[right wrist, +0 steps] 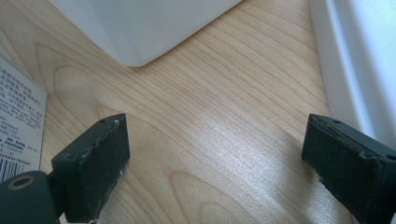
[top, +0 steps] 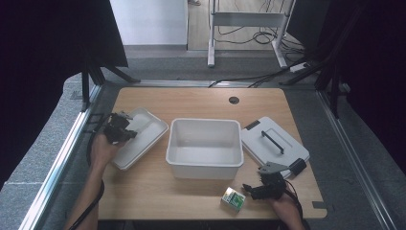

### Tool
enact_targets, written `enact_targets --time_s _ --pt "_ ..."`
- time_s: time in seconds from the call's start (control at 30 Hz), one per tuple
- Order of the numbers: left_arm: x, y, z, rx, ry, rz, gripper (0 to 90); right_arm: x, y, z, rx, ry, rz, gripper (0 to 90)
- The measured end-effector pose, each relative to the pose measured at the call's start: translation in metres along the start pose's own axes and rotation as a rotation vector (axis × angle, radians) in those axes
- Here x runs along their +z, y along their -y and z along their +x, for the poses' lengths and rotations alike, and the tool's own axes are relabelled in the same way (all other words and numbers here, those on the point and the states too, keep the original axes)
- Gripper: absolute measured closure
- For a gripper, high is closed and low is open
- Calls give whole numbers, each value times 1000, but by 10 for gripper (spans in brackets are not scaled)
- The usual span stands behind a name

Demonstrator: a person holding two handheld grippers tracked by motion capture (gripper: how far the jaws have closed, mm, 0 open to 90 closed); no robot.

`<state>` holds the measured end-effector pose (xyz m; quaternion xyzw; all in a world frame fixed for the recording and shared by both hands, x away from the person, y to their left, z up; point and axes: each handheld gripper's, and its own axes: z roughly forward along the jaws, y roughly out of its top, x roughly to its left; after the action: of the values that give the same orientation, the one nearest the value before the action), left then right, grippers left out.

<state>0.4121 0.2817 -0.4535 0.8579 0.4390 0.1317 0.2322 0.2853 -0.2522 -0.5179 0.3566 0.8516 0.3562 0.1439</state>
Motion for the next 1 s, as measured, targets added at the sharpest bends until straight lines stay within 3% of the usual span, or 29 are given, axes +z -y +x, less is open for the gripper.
enact_targets --time_s 0.47,0.7,0.77,1.0 --pt "25 22 -2 -31 -7 6 888 0 0 0 -1 0 -2 75" --pt "27 27 -1 -54 12 -10 882 0 0 0 -2 1 -3 75" --pt "23 26 -1 -73 27 -36 829 0 0 0 -1 1 -3 75" --pt "7 24 -3 -75 7 -86 436 0 0 0 0 2 -3 75"
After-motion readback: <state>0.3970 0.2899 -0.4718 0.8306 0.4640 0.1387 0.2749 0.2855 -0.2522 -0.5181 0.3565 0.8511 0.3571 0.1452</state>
